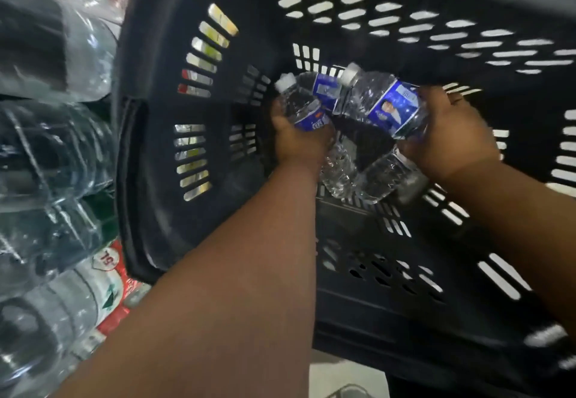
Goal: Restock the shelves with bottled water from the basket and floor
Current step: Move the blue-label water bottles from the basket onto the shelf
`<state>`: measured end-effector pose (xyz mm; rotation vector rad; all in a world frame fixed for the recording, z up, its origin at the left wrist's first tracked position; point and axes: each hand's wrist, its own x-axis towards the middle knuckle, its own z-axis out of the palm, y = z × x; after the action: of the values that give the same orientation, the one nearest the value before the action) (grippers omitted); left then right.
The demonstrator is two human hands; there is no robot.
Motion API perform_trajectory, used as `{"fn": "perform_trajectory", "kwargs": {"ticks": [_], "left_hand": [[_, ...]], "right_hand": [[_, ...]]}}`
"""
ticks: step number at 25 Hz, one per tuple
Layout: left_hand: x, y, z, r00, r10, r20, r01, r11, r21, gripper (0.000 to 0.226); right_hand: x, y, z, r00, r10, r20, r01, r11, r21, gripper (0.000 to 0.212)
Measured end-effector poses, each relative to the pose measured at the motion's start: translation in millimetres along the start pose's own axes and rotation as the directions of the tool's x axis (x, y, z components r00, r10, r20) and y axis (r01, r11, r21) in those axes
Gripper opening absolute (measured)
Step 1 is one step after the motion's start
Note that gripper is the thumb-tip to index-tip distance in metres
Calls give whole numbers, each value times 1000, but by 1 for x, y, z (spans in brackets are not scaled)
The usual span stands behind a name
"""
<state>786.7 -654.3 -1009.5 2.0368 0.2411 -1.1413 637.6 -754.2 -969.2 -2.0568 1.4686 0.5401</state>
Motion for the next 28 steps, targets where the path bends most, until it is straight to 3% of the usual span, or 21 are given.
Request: {"fn": "perform_trajectory", "kwargs": {"ticks": [3,7,13,17,21,25,28], "left_hand": [[-25,31,0,994,37,105,-35,999,-16,96],[-70,76,-12,982,68,176,-70,997,9,88],[-156,127,-65,957,99,271,-121,990,66,89],[-228,168,-107,914,90,395,-145,983,114,87],[-308,218,-148,878,27,479,-123,978,171,95],[-380,255,-187,837,72,542,-163,979,122,46],[-419,272,-210,806,119,579,-180,982,50,32]], "right_hand": [[-35,-5,-17,997,49,60,-60,977,207,68],[-75,-14,-45,994,108,19,-106,900,423,57],[-156,-53,-117,977,207,45,-190,762,619,60],[-229,-76,-179,979,203,8,-146,680,718,51],[-304,-93,-247,969,235,82,-210,595,776,58],[-372,-110,-303,967,231,110,-218,520,826,63],[-406,-121,-330,963,236,132,-222,414,883,55]]}}
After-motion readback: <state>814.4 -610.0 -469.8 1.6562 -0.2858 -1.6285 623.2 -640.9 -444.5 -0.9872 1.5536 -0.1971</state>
